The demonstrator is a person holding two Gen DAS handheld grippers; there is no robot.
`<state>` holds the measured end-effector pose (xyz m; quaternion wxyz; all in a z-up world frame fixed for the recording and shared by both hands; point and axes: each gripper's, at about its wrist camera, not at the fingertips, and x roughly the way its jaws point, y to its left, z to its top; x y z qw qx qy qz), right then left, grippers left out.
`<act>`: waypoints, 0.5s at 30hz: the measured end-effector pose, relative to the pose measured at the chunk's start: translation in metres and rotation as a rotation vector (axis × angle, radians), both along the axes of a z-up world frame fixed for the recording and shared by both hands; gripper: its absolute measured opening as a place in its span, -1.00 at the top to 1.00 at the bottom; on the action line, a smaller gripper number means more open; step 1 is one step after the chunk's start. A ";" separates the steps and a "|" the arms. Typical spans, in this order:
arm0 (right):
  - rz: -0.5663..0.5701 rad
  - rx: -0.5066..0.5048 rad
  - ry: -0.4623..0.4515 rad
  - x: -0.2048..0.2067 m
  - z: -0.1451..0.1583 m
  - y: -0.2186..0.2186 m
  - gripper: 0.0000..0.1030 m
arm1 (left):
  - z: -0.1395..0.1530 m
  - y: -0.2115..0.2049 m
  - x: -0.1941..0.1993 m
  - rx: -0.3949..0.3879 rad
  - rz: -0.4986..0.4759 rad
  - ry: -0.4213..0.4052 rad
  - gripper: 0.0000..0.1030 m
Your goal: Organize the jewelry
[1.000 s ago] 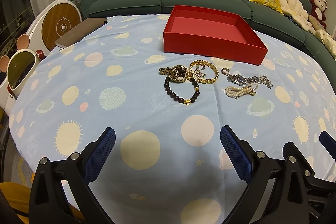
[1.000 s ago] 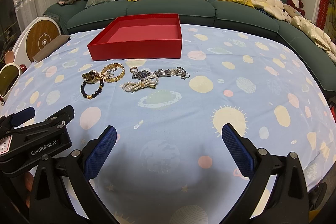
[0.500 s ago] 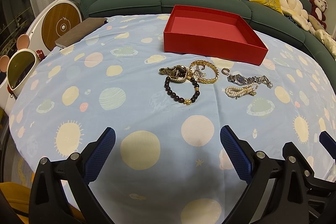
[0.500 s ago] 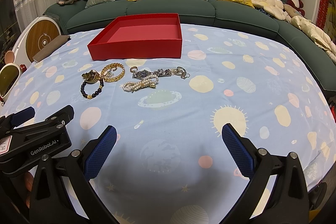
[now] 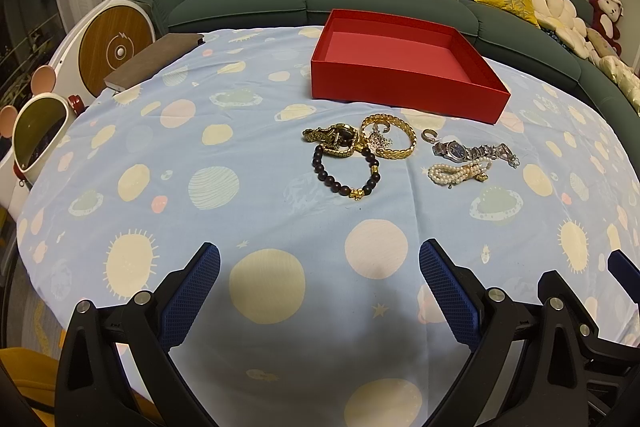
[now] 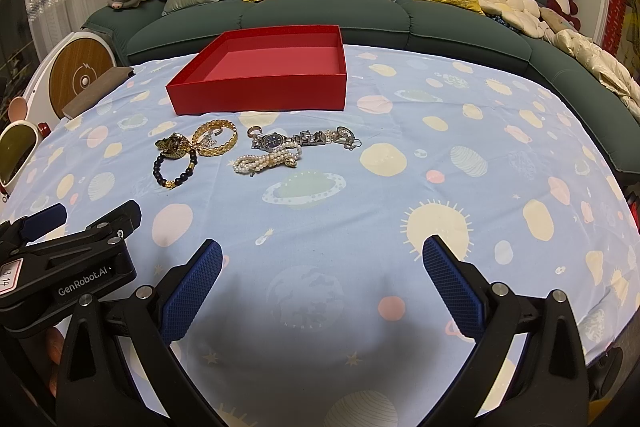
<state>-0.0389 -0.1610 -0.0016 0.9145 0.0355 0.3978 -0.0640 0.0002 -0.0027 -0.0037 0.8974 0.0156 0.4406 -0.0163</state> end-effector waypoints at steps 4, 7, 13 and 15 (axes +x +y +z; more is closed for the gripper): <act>0.000 0.000 0.000 0.000 0.000 0.000 -0.90 | 0.000 0.000 0.000 0.000 0.000 0.000 -0.88; 0.000 0.000 0.000 0.000 0.000 0.000 -0.90 | 0.000 0.000 0.000 0.000 0.000 0.000 -0.88; 0.000 0.001 0.001 0.001 0.001 0.000 -0.90 | 0.000 0.000 0.000 -0.001 0.001 0.002 -0.88; 0.001 0.004 0.001 0.002 0.001 0.000 -0.90 | 0.000 0.000 0.000 -0.007 0.000 0.006 -0.88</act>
